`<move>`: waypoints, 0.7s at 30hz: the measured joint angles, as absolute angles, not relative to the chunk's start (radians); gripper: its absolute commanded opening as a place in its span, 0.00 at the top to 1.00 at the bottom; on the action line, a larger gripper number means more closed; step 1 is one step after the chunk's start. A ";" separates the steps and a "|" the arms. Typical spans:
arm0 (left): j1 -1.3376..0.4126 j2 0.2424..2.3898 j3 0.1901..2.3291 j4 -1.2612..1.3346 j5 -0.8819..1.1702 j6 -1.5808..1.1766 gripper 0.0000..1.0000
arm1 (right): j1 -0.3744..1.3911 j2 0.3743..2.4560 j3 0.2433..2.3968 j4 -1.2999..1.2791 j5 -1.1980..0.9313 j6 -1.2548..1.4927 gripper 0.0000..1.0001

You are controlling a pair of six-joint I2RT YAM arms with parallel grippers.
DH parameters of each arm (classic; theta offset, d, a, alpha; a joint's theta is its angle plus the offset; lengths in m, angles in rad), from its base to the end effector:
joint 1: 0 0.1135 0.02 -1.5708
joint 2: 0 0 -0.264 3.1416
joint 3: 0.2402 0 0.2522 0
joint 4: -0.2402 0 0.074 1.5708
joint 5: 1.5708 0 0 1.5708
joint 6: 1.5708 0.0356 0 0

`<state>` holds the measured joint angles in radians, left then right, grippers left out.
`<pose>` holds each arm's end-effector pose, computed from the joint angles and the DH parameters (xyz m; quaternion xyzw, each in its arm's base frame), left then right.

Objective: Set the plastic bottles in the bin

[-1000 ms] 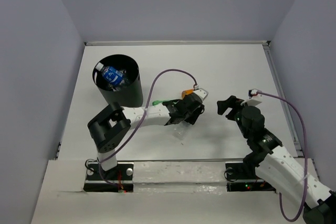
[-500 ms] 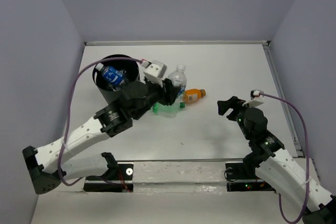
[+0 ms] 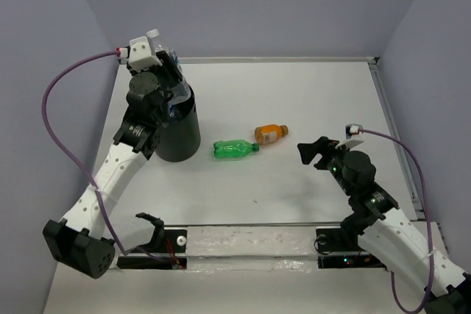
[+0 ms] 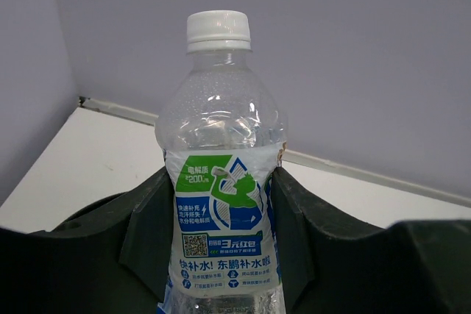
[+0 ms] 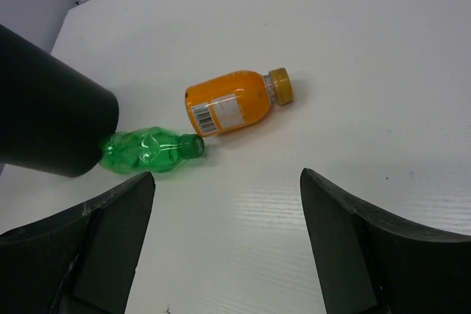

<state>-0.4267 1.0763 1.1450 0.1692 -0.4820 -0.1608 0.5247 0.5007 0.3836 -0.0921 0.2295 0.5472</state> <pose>0.2231 -0.0833 0.4474 -0.1064 0.6199 -0.0798 0.7733 0.1295 0.0656 0.2486 0.0808 0.7711 0.2428 0.5830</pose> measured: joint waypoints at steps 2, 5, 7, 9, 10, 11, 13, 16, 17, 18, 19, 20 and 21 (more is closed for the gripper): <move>-0.388 1.132 1.142 0.205 -0.488 -0.154 0.61 | 0.525 0.505 0.378 -0.072 0.203 0.546 0.15; -0.361 1.173 1.118 0.268 -0.496 -0.139 0.61 | 0.525 0.510 0.365 -0.033 0.153 0.543 0.15; -0.358 1.176 1.079 0.333 -0.498 -0.124 0.59 | 0.525 0.511 0.358 -0.016 0.130 0.541 0.15; -0.358 1.162 1.010 0.416 -0.503 -0.101 0.53 | 0.525 0.516 0.355 -0.005 0.107 0.538 0.15; -0.358 1.153 0.965 0.462 -0.508 -0.090 0.50 | 0.525 0.521 0.355 0.007 0.096 0.536 0.15; -0.359 1.146 0.928 0.487 -0.511 -0.084 0.48 | 0.525 0.525 0.354 0.015 0.088 0.535 0.15; -0.368 1.138 0.848 0.559 -0.534 -0.067 0.41 | 0.525 0.543 0.354 0.028 0.070 0.531 0.15; -0.409 1.138 0.798 0.637 -0.570 -0.038 0.17 | 0.525 0.577 0.355 0.056 0.046 0.530 0.15; -0.430 1.137 0.788 0.661 -0.597 -0.021 0.02 | 0.525 0.593 0.355 0.069 0.039 0.531 0.15; -0.456 1.137 0.773 0.682 -0.625 0.000 0.01 | 0.525 0.604 0.355 0.078 0.030 0.532 0.15; -0.483 1.137 0.761 0.691 -0.646 0.016 0.01 | 0.525 0.620 0.355 0.084 0.022 0.532 0.15; -0.500 1.137 0.749 0.695 -0.668 0.024 0.01 | 0.525 0.633 0.355 0.091 0.015 0.535 0.16; -0.514 1.137 0.737 0.701 -0.693 0.036 0.01 | 0.525 0.650 0.361 0.099 0.009 0.535 0.16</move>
